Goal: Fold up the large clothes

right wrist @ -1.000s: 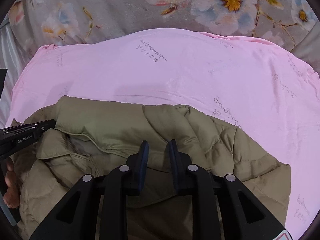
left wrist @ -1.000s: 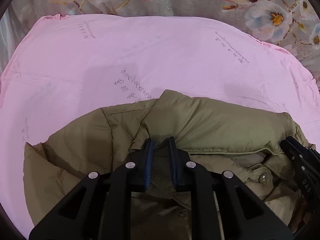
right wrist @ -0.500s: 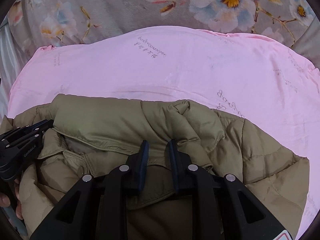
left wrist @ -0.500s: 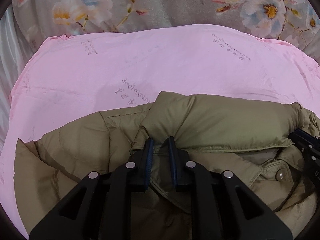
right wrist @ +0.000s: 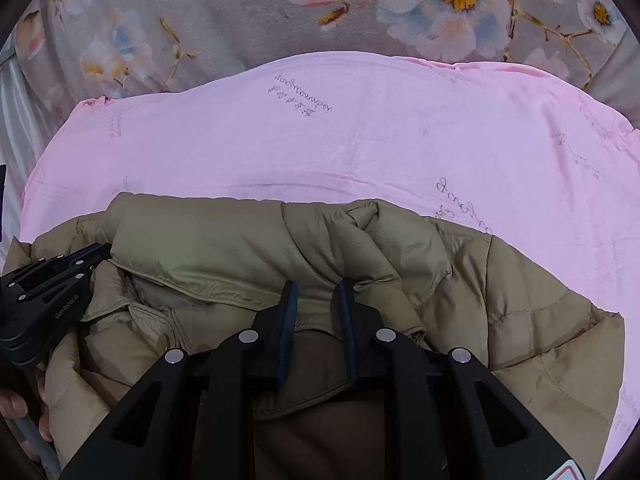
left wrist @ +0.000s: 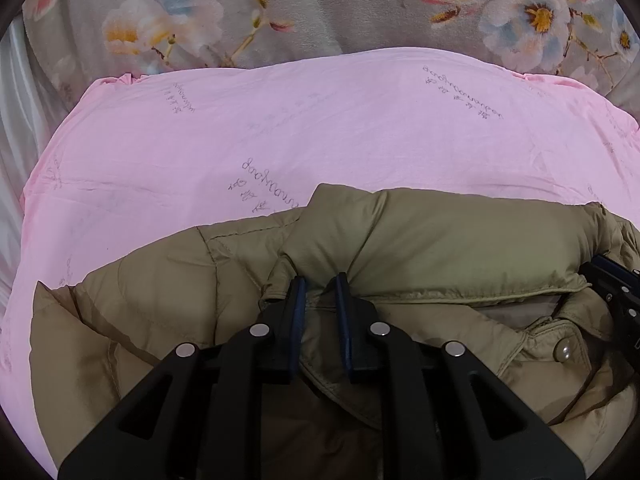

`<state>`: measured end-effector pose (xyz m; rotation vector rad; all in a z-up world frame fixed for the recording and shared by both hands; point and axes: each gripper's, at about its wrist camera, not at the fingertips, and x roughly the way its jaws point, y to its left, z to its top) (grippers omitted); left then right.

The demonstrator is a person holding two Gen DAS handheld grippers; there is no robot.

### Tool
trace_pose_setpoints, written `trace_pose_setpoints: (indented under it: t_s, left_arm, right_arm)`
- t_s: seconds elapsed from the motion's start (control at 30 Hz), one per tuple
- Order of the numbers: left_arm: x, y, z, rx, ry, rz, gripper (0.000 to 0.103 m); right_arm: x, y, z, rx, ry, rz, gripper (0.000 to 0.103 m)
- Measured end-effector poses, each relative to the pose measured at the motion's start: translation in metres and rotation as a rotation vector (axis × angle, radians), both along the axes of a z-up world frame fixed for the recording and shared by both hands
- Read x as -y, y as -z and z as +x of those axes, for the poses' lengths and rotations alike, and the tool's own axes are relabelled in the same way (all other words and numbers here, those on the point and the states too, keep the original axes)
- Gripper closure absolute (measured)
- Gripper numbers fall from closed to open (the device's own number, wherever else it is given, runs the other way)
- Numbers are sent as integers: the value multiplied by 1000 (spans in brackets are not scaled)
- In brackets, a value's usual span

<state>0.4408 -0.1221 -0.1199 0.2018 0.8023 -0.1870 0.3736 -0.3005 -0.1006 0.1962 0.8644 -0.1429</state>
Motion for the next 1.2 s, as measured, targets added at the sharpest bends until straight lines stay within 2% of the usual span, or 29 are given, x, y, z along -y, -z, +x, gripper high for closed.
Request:
trace_pose_setpoints:
  t_s: [0.33, 0.47, 0.5, 0.53, 0.57, 0.63, 0.67, 0.77, 1.0, 1.1, 1.2]
  left_arm:
    - [4, 1, 0, 6, -6, 25, 89]
    - [5, -3, -6, 10, -12, 53, 88]
    - [0, -7, -11, -3, -10, 39, 87]
    - [-10, -13, -20, -20, -7, 11, 76]
    - [-24, -23, -34, -23, -5, -37, 54]
    - [-63, -43, -71, -16, 15, -140, 39]
    - [-78, -49, -85, -18, 25, -171, 35]
    - [-131, -58, -135, -52, 27, -204, 32]
    - [-244, -33, -257, -190, -9, -279, 30]
    - [-272, -16, -299, -247, -41, -307, 30]
    - [-285, 1, -329, -319, -49, -356, 30]
  right_arm:
    - [0, 1, 1, 0, -1, 1, 86]
    - [7, -8, -12, 19, -3, 60, 84]
    - [10, -20, -31, 37, 6, 87, 80]
    - [11, -30, -47, 68, -2, 110, 77]
    - [13, -46, -75, 110, -24, 134, 74]
    - [20, -65, -123, 132, -35, 144, 64]
    - [24, -73, -156, 141, -44, 149, 58]
    - [41, -79, -242, 121, -36, 168, 47]
    - [64, -38, -410, -20, 20, 288, 42]
    - [55, -16, -456, -59, 15, 376, 41]
    - [43, 4, -481, -83, 6, 464, 41]
